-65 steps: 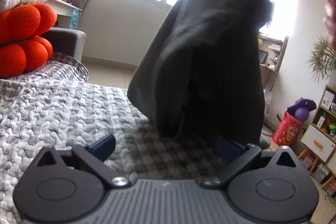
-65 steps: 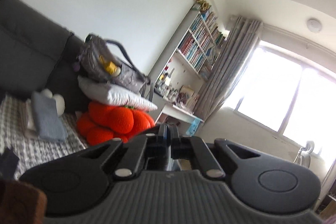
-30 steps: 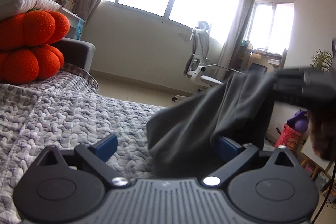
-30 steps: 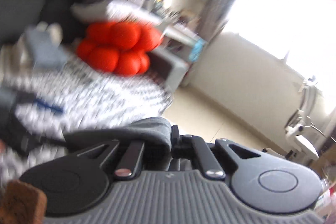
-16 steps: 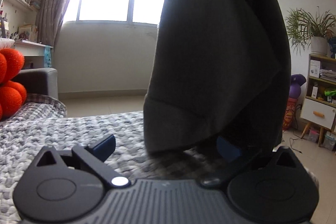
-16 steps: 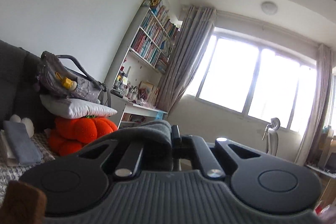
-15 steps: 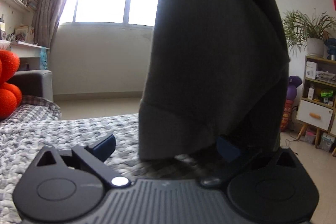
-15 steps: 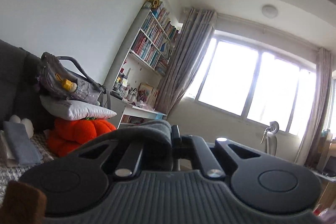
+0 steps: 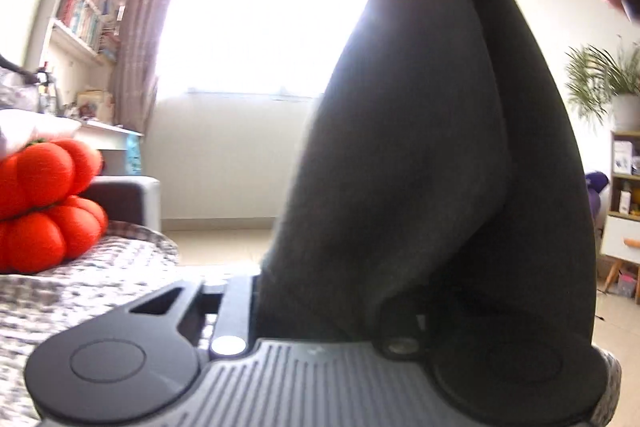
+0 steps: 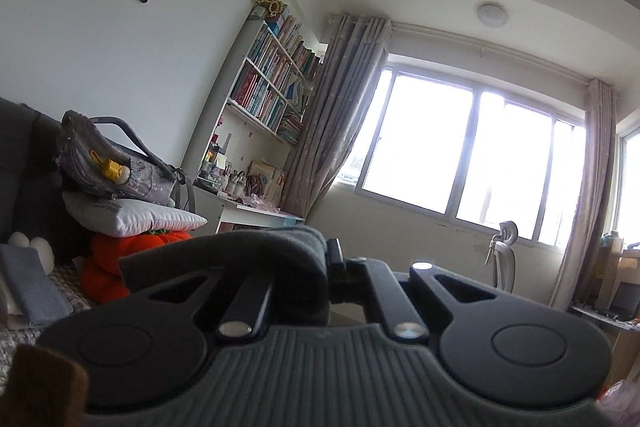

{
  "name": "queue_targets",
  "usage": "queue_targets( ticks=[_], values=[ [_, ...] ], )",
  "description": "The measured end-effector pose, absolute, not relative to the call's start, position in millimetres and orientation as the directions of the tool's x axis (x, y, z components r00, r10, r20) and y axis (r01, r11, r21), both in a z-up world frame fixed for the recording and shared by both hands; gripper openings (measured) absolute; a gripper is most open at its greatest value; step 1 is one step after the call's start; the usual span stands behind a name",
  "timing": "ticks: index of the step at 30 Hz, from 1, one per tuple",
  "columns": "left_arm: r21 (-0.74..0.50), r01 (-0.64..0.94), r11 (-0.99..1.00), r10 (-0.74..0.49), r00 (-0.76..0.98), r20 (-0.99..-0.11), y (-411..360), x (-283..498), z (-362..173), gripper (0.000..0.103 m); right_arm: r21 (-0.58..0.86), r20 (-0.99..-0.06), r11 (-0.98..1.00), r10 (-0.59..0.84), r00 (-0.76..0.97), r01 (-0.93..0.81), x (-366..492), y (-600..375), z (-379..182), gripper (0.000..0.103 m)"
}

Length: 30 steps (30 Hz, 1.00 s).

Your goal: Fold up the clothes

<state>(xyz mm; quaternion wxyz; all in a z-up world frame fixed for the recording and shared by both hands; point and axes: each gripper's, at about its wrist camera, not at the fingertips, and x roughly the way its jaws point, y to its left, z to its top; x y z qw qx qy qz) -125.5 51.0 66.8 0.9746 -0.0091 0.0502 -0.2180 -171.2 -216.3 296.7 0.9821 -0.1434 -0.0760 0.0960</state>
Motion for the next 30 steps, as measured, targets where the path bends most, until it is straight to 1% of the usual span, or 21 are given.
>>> queue_targets(
  ticks=[2,4,8,10,14,19,22,23,25,26,27,30],
  values=[
    [-0.066,0.392,0.917,-0.397,0.914,-0.081,80.0,-124.7,79.5,0.009,-0.253,0.115,0.949,0.222,0.968,-0.187,-168.4,-227.3,292.5,0.004],
    [-0.058,0.344,0.937,-0.348,0.936,-0.061,103.1,-128.6,97.7,0.008,-0.241,0.105,0.952,0.221,0.97,-0.191,-166.2,-231.8,286.3,0.004],
    [-0.063,0.258,0.964,-0.258,0.966,0.009,138.9,-144.6,149.3,0.008,-0.253,0.087,0.951,0.207,0.974,-0.18,-169.8,-232.2,271.6,0.004],
    [-0.055,0.229,0.972,-0.226,0.973,0.056,148.6,-157.0,178.2,0.008,-0.239,0.095,0.954,0.209,0.973,-0.182,-175.5,-234.6,270.5,0.004],
    [0.011,0.183,0.983,-0.182,0.97,0.161,152.7,-191.3,231.3,0.008,-0.223,0.164,0.958,0.221,0.961,-0.182,-199.9,-237.4,281.7,0.004],
    [0.065,0.169,0.984,-0.18,0.941,0.285,152.5,-247.4,291.1,0.008,-0.19,0.279,0.963,0.241,0.929,-0.193,-243.4,-246.9,312.9,0.004],
    [0.105,0.157,0.982,-0.184,0.92,0.345,147.0,-269.6,318.4,0.008,-0.17,0.342,0.963,0.255,0.904,-0.207,-266.4,-253.5,332.6,0.004],
    [0.117,0.153,0.981,-0.185,0.916,0.355,143.6,-274.7,325.2,0.009,-0.159,0.344,0.964,0.258,0.903,-0.215,-266.9,-256.5,335.5,0.004],
    [0.135,0.142,0.981,-0.18,0.924,0.337,138.2,-261.9,326.4,0.009,-0.138,0.344,0.963,0.265,0.901,-0.23,-267.1,-262.8,340.8,0.004],
    [0.144,0.136,0.98,-0.176,0.929,0.324,135.5,-253.4,325.8,0.009,-0.13,0.328,0.963,0.265,0.907,-0.235,-261.5,-265.9,339.1,0.004],
    [0.152,0.13,0.98,-0.173,0.935,0.311,132.9,-244.9,325.3,0.009,-0.119,0.299,0.963,0.267,0.916,-0.241,-248.8,-269.0,332.7,0.004],
    [0.154,0.144,0.978,-0.175,0.962,0.209,125.1,-191.8,300.6,0.01,-0.084,0.208,0.962,0.272,0.939,-0.26,-209.1,-278.3,312.6,0.004]
  ],
)
